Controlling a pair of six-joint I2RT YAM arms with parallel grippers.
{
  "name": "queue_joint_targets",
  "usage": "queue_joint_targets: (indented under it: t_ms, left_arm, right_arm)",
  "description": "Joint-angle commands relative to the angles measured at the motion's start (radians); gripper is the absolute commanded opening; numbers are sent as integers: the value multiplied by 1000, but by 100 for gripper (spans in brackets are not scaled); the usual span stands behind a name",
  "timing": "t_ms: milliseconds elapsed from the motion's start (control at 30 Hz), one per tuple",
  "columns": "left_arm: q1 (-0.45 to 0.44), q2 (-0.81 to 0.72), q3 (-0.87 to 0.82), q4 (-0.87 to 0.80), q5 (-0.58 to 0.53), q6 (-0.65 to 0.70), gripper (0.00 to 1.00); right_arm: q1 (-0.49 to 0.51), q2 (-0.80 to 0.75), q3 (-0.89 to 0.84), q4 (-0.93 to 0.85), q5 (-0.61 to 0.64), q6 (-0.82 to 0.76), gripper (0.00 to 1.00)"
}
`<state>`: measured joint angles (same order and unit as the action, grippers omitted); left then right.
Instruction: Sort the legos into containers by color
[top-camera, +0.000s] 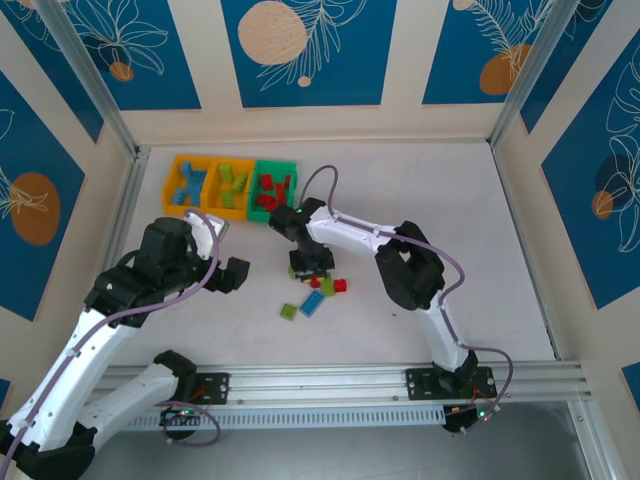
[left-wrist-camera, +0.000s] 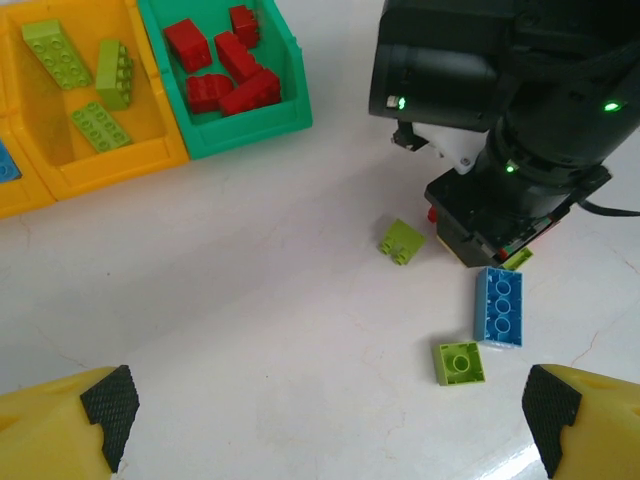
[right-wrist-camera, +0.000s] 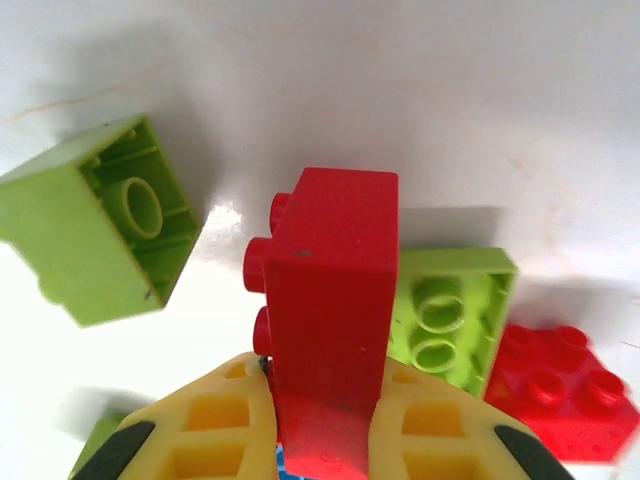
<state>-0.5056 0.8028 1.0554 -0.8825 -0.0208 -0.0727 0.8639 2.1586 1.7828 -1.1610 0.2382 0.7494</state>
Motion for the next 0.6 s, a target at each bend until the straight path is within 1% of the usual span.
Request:
queue_joint_targets:
  t_ms: [0,67,100,200,300,367,467,567]
  left_arm:
    - [-5,-27,-8,28,-23,-16,100]
    - [-5,-33,-11,38,-38,-20,100]
    - [-5,-37,-10,42,-51,-25,100]
    - [-5,-50,-8,60,-94,-56,100]
    - [-5,-72,-17,89,-137,-99,100]
    - [-5,-82,-25,103,-162,-136,100]
    - [-5,-88,-37,106,-171,-206,100]
    - [-5,-81,-47,84,-175,-329,100]
  right_arm:
    - [-2,-131,52,-38,116,-15,16]
    - [-8,-133,85,-40,156,-41,16]
    - [-15,-128,116,-32,152,-66,16]
    - [-22,-117,193,80,93,-184,16]
    - [-41,-70,276,195,128,-217,16]
    - [-79,11,387,206,103,-179,16]
    - [-141,190,636,181,-6,-136,17]
    - [-182,374,906,159,-87,-134,21]
